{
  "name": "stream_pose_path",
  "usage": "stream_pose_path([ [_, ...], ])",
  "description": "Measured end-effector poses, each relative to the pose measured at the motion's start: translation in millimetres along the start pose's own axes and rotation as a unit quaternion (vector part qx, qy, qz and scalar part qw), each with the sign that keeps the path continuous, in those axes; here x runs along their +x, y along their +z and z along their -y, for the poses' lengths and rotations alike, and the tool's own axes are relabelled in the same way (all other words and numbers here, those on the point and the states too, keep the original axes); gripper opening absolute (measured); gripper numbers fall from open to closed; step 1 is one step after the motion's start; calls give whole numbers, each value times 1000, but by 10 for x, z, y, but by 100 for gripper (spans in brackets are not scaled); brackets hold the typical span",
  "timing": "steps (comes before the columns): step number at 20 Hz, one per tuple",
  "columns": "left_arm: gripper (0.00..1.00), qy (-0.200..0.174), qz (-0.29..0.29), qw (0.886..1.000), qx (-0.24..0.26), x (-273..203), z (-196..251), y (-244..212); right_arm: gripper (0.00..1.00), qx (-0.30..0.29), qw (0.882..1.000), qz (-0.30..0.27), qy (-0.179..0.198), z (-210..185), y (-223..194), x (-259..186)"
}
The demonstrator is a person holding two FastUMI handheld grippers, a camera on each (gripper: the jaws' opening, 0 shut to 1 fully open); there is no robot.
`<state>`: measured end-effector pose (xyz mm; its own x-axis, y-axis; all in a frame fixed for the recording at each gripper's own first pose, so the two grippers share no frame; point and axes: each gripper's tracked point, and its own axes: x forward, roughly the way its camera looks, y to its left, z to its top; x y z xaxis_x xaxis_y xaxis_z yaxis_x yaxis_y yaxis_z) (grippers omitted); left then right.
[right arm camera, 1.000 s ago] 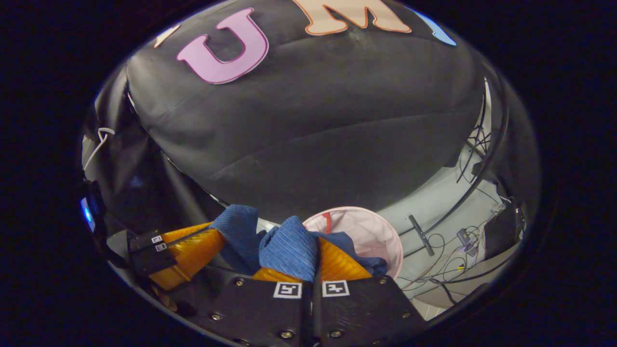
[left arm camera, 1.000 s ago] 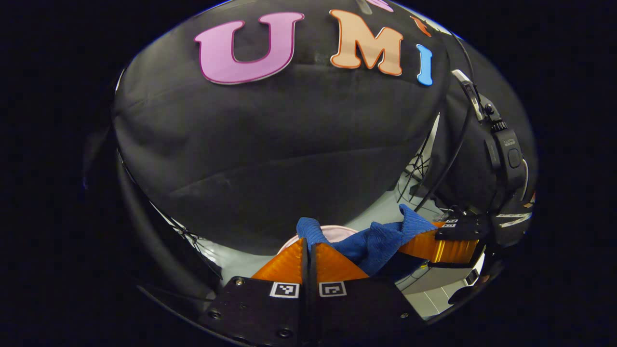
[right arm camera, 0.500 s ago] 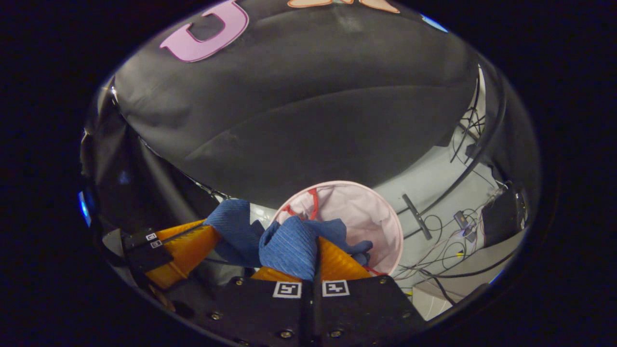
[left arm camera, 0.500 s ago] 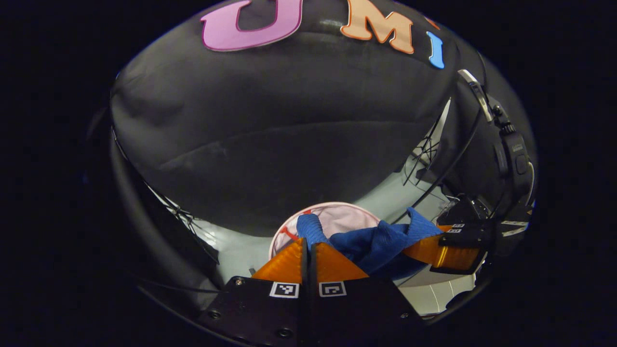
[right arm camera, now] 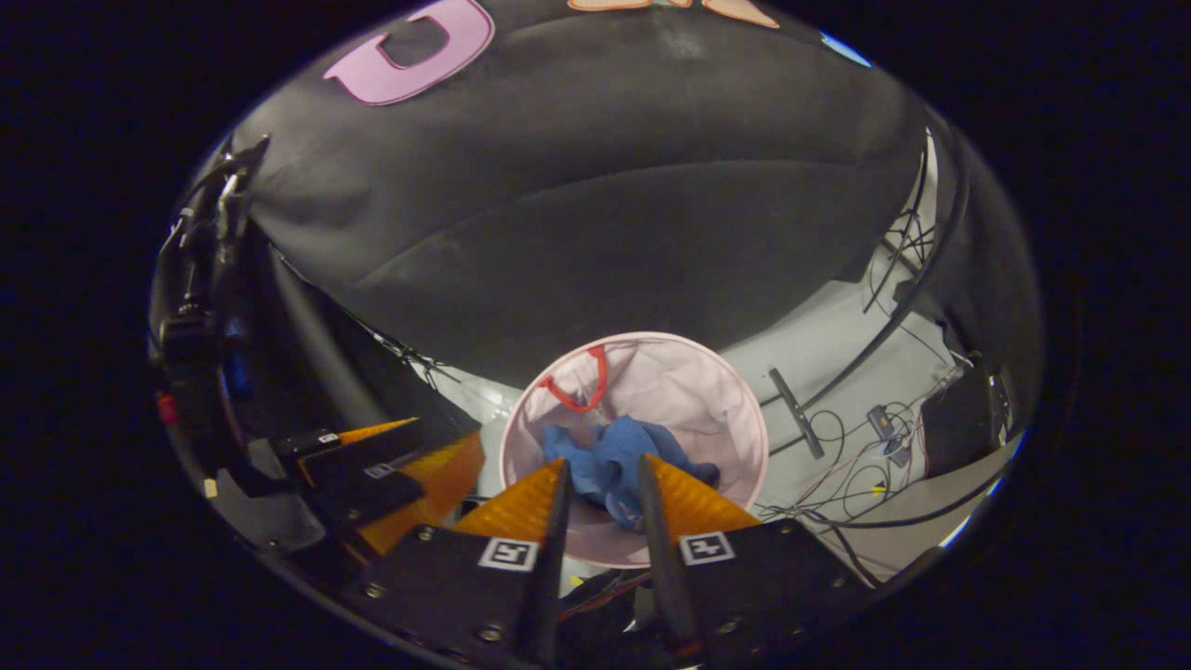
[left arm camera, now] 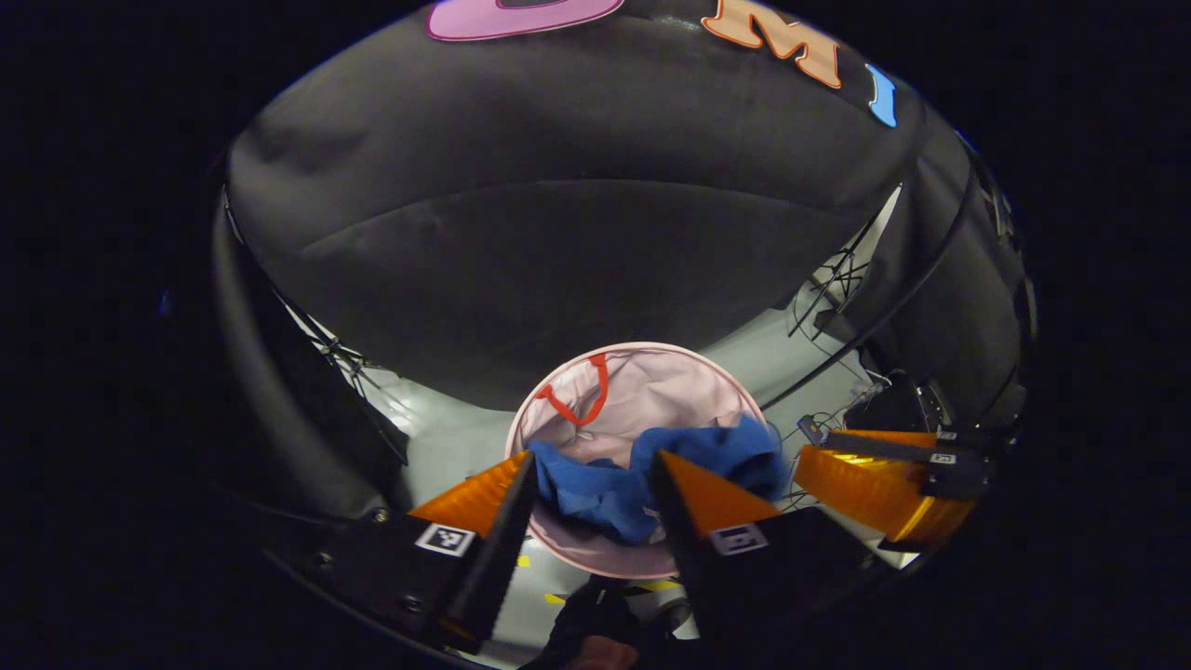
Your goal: Grasp the clothes on the hanger with both hands and then place them into the laundry hamper below.
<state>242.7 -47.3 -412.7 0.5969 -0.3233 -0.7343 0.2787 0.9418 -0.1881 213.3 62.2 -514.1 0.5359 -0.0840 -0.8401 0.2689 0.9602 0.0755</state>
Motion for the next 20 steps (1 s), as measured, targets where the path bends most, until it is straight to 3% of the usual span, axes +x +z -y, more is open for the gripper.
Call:
stream_pose_path([
  [1,93,3,0,1000,-5,-84,8,0,45,-9,1000,5,0,4,13,-68],
  [2,96,2,2,1000,-11,-159,25,10,49,-16,1000,11,4,-33,39,-141],
  [5,94,11,10,1000,-17,-368,10,3,84,-34,999,20,-1,-46,77,-353],
  [6,94,13,12,1000,-19,-433,7,-1,77,-35,999,23,-6,-28,84,-420],
  [8,95,26,10,999,-27,-534,-48,-49,100,-36,999,23,-13,-39,32,-540],
  [11,98,14,22,999,-45,-742,21,-77,100,-41,999,27,-23,12,15,-728],
  [12,98,16,23,999,-41,-798,-2,-108,94,-44,998,28,-27,31,-7,-791],
  [13,100,18,28,999,-37,-856,-23,-104,100,-46,998,29,-29,38,-22,-862],
  [17,98,8,31,998,-60,-1204,78,-69,100,-51,997,38,-34,136,-89,-1141],
  [20,98,6,43,998,-49,-1465,29,-86,100,-42,998,47,-31,78,-63,-1363],
])
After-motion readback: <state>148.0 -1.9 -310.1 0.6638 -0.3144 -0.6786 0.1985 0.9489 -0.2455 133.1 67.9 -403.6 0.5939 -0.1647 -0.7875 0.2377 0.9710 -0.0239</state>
